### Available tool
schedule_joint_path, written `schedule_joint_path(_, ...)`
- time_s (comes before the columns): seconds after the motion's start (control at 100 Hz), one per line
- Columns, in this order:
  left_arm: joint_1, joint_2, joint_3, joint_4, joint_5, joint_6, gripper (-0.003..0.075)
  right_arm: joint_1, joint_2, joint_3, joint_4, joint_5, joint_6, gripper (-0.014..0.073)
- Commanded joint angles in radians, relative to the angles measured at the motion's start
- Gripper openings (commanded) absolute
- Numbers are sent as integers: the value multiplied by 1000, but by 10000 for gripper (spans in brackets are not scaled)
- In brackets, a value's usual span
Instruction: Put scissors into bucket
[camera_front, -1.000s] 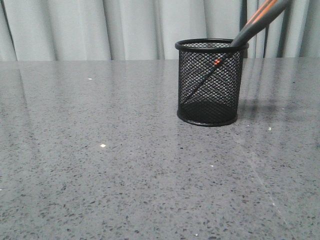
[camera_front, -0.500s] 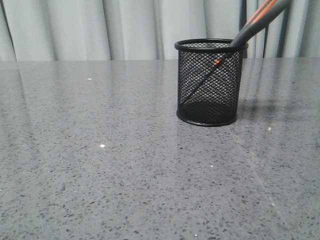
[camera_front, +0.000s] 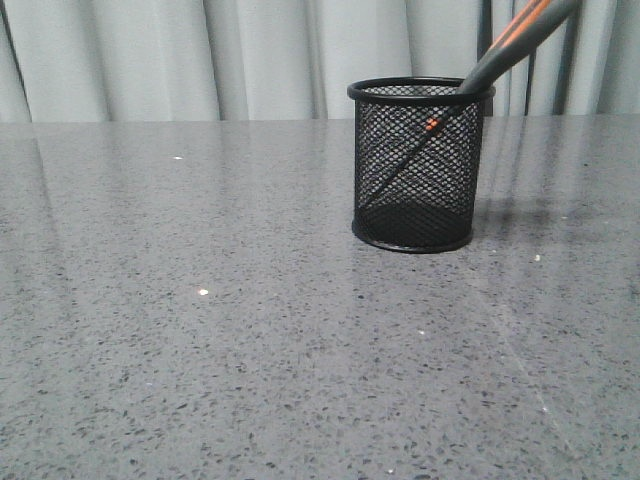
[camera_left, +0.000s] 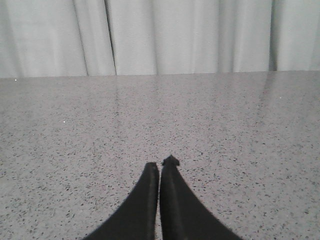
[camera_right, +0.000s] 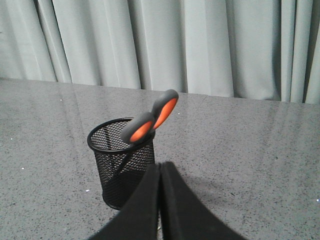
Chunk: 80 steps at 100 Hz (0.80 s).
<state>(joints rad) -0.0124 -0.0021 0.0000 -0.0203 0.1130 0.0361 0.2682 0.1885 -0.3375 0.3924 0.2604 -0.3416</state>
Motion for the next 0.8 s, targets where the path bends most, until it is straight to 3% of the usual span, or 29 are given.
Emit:
schedule_joint_path(0.0,2,-28,40,-13,-75,1,-20,-7,8,-27,9,-74,-1,-55)
schedule_joint_path(0.79,2,-28,40,-13,-75,1,-20,-7,8,-24,-18,-74,-1,-55)
